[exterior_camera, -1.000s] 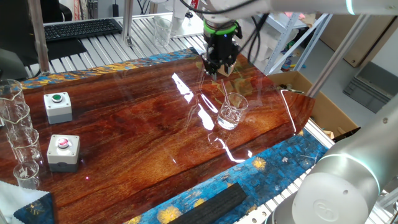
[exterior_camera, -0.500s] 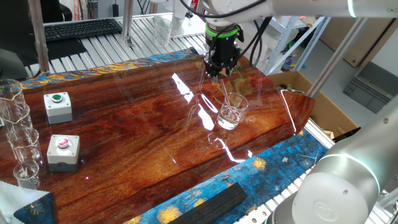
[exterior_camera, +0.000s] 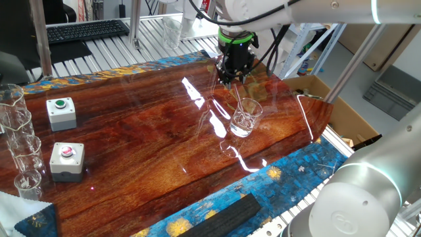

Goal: Stir the beaker with a glass rod

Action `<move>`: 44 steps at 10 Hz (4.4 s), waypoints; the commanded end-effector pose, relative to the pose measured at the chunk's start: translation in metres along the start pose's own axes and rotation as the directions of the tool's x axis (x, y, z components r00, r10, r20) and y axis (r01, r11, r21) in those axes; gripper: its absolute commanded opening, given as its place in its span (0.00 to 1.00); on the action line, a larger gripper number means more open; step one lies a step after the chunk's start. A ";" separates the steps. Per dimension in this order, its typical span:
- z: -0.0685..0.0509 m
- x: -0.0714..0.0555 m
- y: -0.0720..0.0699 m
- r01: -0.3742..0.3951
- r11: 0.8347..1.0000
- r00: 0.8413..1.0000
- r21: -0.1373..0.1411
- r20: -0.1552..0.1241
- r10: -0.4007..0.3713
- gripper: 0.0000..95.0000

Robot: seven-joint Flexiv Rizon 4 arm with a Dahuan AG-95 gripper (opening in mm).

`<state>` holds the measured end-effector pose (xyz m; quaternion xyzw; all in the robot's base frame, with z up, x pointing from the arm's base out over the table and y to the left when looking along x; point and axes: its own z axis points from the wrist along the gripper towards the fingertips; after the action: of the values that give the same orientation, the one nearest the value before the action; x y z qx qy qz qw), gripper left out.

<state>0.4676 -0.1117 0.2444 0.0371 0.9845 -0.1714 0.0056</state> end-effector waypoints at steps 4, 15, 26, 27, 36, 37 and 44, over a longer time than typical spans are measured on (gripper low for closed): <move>0.009 0.002 0.001 -0.031 0.999 0.999 0.016 0.024 0.031 0.40; 0.031 0.002 0.001 -0.086 0.995 0.995 0.051 0.055 0.083 0.40; 0.035 0.004 -0.003 -0.066 0.995 0.995 0.074 0.084 0.060 0.00; 0.036 0.004 -0.003 -0.070 0.995 0.994 0.067 0.085 0.064 0.00; 0.023 0.003 -0.020 0.020 1.000 0.998 0.001 0.063 -0.020 0.00; 0.021 0.002 -0.024 0.033 0.999 0.998 -0.015 0.063 -0.032 0.00; 0.013 -0.001 -0.051 0.046 0.987 0.998 -0.151 0.050 -0.039 0.00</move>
<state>0.4646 -0.1632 0.2483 0.0075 0.9935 -0.1093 0.0295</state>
